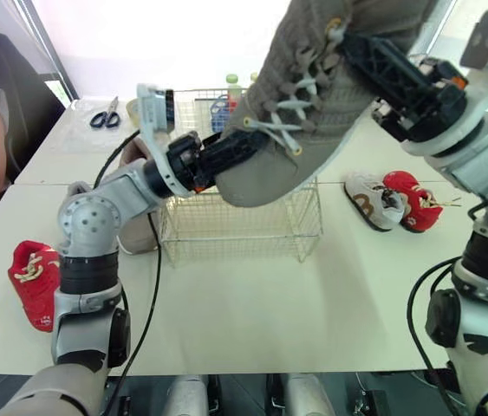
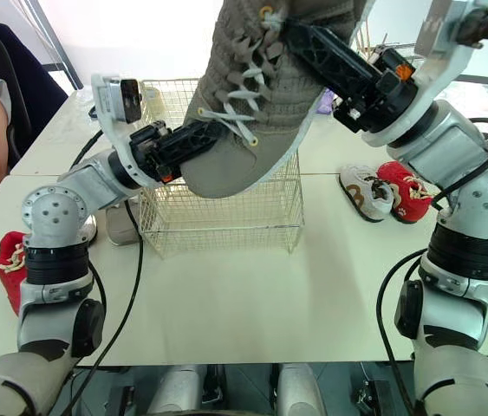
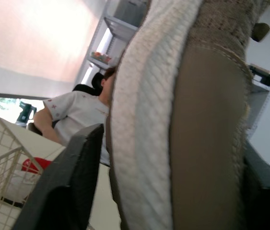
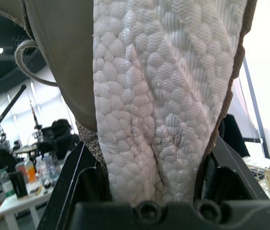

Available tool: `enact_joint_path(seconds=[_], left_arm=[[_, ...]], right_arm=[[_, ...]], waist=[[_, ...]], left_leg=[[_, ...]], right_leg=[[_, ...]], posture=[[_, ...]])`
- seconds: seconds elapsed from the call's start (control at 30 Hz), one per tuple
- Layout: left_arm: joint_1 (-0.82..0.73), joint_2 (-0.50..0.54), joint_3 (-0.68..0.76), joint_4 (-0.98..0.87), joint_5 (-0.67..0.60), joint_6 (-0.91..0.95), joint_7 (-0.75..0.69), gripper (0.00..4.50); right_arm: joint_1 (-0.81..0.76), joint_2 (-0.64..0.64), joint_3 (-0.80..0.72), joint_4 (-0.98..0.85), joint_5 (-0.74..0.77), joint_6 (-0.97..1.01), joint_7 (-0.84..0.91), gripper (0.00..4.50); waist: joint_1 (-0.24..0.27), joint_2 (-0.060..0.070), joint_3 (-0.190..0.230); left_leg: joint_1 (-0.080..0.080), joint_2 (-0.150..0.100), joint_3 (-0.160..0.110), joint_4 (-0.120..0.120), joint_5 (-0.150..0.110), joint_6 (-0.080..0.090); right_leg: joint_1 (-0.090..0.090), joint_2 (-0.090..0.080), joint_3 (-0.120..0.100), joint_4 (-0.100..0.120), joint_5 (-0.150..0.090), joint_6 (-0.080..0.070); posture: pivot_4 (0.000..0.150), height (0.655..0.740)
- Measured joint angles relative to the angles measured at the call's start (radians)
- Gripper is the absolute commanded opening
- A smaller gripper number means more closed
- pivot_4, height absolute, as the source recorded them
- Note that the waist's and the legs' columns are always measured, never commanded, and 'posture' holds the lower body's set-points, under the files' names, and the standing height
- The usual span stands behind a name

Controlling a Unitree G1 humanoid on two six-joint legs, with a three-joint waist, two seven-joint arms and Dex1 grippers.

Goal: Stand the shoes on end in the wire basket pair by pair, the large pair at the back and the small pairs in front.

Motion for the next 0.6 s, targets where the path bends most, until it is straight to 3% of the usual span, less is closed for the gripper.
enact_joint_path(seconds=[0.2,0.4,0.6], left_arm=[[0.004,0.067,0.000,-0.013,0.050,-0.014,0.015,4.47],[0.015,0.323,0.076,-0.044,0.094,-0.012,-0.017,4.47],[0.066,0.606,0.174,-0.104,0.066,0.079,-0.102,4.47]], right_arm=[[-0.084,-0.015,0.065,0.092,-0.150,-0.051,0.150,1.69],[-0.319,-0.060,0.117,0.415,-0.392,-0.230,0.405,1.69],[-0.595,-0.044,0.167,0.855,-0.636,-0.525,0.669,1.69]], waist=[[-0.003,0.000,0.000],[-0.007,0.001,0.002],[-0.007,0.002,0.002]], left_leg=[[0.000,0.000,0.000,0.000,0.000,0.000],[-0.004,0.000,0.002,-0.003,0.001,-0.001],[-0.005,0.000,0.006,-0.005,0.000,-0.001]], right_leg=[[0.000,0.000,-0.001,0.000,0.000,0.000],[-0.007,0.001,0.000,0.000,0.000,0.000],[-0.010,0.000,0.002,0.000,0.000,0.000]], posture=[[0.150,0.7352],[0.150,0.7352],[0.150,0.7352]])
